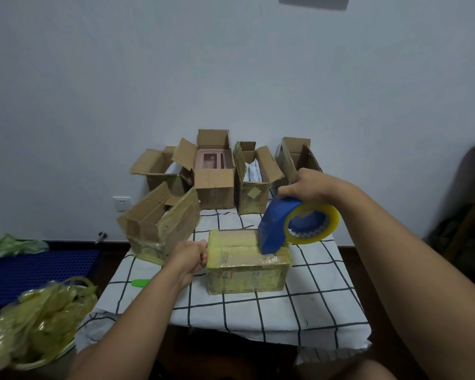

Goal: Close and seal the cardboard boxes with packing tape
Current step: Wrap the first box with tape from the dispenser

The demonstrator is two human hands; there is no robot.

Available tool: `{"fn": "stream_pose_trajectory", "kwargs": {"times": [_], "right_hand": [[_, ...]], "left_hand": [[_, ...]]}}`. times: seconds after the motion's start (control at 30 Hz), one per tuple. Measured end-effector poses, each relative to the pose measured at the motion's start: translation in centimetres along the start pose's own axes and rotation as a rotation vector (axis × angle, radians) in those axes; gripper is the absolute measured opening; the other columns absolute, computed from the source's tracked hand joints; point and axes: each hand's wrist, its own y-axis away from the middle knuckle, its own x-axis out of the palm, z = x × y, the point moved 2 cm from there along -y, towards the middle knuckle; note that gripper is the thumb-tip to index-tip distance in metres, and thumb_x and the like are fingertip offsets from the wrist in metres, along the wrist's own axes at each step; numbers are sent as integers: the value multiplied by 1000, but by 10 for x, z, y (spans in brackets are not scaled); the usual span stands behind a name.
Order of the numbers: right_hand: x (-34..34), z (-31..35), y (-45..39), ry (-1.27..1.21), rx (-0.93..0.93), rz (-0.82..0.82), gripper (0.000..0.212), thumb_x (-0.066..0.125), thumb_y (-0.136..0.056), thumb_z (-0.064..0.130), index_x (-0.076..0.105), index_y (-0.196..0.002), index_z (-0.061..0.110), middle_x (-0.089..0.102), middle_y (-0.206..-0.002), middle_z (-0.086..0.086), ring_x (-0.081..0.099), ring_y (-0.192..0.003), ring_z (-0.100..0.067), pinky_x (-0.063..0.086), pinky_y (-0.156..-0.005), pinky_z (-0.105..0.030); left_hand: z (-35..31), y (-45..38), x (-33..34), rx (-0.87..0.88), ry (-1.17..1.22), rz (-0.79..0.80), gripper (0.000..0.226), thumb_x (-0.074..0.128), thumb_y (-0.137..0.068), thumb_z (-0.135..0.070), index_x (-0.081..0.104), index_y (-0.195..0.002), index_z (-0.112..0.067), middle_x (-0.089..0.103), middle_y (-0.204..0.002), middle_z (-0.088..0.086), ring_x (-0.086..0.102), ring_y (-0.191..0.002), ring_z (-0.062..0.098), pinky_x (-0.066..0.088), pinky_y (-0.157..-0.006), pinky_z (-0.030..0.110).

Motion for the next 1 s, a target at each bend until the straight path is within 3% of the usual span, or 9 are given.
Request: {"fn": "stream_pose_trajectory", "kwargs": {"times": [0.17, 0.27, 0.4, 0.47, 0.57, 0.67, 0.77, 0.87, 1.0], "right_hand": [[4, -4, 1, -3, 4, -10, 32, 55, -95, 43, 66, -76, 20, 63, -74, -2, 62, -74, -17, 48, -67, -25], [5, -5, 2, -9, 19, -22, 32, 57, -94, 44, 67, -78, 19, 64, -79, -4, 62, -76, -18, 48, -66, -24], [5, -6, 2, -6, 16, -17, 33, 56, -94, 44, 68, -81, 16, 61, -83, -6, 58, -74, -16, 45, -64, -24], [5, -6, 1, -1, 38, 6, 34, 56, -95, 43, 66, -86, 11, 58, -81, -5, 53, -70, -15, 42, -65, -28], [4, -9, -2, -48, 99, 3, 32, 58, -96, 40, 58, -87, 10, 53, -76, -2, 47, -64, -16, 40, -61, -29], [4, -12, 1, -66, 91, -10, 30, 57, -97, 39, 58, -86, 11, 53, -75, -1, 48, -64, -15, 38, -59, -21], [5, -13, 8, 11, 3, 41, 31, 51, -99, 40, 66, -98, 13, 60, -83, -3, 57, -77, -17, 44, -66, -21], [8, -15, 13, -2, -23, 49, 32, 48, -100, 40, 69, -101, 16, 64, -86, -5, 60, -79, -16, 47, -70, -22], [14, -23, 14, 15, -14, 75, 34, 44, -100, 47, 67, -103, 21, 61, -84, 0, 60, -82, -16, 44, -70, -23]], "left_hand": [[11, -5, 2, -63, 31, 19, 28, 46, -102, -10, 53, -75, -6, 47, -61, 8, 40, -54, 15, 41, -51, 26], [25, -5, 5, -57, -40, -22, 12, 52, -98, -12, 57, -95, -2, 64, -91, 17, 55, -74, 24, 49, -68, 36], [13, 15, 6, 310, -228, -347, 30, 49, -100, -24, 55, -122, -3, 61, -117, 16, 59, -106, 31, 48, -83, 38], [4, 32, 15, 452, -273, -225, 49, 53, -99, -39, 47, -139, -12, 55, -133, 2, 53, -122, 21, 42, -93, 31], [9, 41, 32, 471, -639, -28, 78, 55, -96, -47, 16, -157, -16, 27, -159, 0, 34, -142, 20, 32, -109, 31], [9, 39, 32, 510, -800, -2, 65, 45, -102, -38, 14, -157, -20, 6, -164, 0, 21, -148, 22, 24, -113, 30], [1, 28, 26, 543, -919, 51, 52, 37, -105, -34, 27, -154, -20, 4, -164, 2, 18, -149, 24, 21, -116, 32], [-4, 23, 29, 642, -1227, 38, 51, 24, -107, -32, 26, -153, -11, -2, -164, 11, -6, -151, 27, 3, -121, 37], [-2, 25, 43, 614, -1372, 67, 80, 19, -97, -64, 3, -157, -14, -3, -164, 14, -8, -151, 26, 1, -123, 40]]}}
